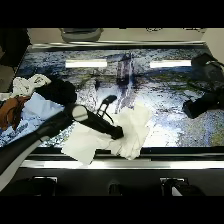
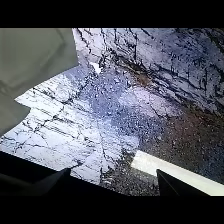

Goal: Fold the shirts.

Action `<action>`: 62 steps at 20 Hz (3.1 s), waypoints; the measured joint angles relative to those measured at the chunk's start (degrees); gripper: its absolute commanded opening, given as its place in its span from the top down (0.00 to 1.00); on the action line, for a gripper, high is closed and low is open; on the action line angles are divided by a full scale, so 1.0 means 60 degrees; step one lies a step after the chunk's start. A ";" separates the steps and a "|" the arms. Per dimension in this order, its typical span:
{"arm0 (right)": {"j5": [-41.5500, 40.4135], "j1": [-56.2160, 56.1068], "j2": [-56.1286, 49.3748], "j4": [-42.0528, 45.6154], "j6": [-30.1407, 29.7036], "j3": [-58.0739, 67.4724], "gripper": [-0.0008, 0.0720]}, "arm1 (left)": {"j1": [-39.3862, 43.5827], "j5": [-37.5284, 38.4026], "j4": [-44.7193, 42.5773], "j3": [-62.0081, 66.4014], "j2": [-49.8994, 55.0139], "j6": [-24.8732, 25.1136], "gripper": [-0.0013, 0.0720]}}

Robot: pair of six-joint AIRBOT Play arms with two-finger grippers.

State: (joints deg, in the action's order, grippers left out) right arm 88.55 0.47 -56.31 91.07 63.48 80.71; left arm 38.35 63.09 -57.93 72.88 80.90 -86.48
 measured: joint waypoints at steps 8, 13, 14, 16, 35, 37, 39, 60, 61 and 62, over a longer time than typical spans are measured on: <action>-0.0525 -0.0004 -0.0423 -0.4233 -0.0656 -0.4065 0.02 | -0.4972 0.2087 -0.1887 -0.0466 -0.0142 0.0120 0.03; -0.1453 -0.0004 -0.0452 -0.5880 -0.1388 -0.6564 0.02 | -0.5883 0.1293 -0.1093 -0.1851 0.0302 0.1031 0.03; -0.1548 -0.0004 -0.0452 -0.6153 -0.1548 -0.6867 0.02 | -0.5923 0.1038 -0.1027 -0.1960 0.0459 0.1188 0.03; -0.1665 -0.0004 -0.0452 -0.6641 -0.1829 -0.7311 0.02 | -0.5920 0.0670 -0.0900 -0.2091 0.0798 0.1439 0.03; -0.3563 0.0000 -0.0208 -0.8899 -0.3286 -0.8065 0.91 | -0.5180 -0.0368 0.0051 -0.1756 -0.1341 0.2186 0.94; -0.3107 0.0000 0.0222 -0.8105 -0.3158 -0.6317 0.91 | -0.5257 -0.0852 0.0051 -0.1235 -0.2885 0.1814 0.94; -0.2772 0.0000 0.0780 -0.6666 -0.2477 -0.3967 0.91 | -0.5548 -0.1566 -0.0109 -0.0510 -0.4452 0.0969 0.94; 0.0787 0.0007 0.3136 -0.3931 0.2284 -0.4441 0.91 | -0.6535 0.0721 -0.1705 0.0652 -0.5763 -0.1049 0.94; 0.0095 0.0007 0.2994 -0.4138 0.2302 -0.5359 0.91 | -0.6441 0.0546 -0.1708 0.0532 -0.5176 -0.0929 0.94; -0.0809 0.0007 0.2728 -0.4411 0.2342 -0.6215 0.91 | -0.6335 0.0175 -0.1734 0.0441 -0.4619 -0.0794 0.94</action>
State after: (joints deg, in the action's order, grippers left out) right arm 83.70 0.51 -39.94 64.60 77.54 43.42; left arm 0.34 64.14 -68.34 75.53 53.19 -91.24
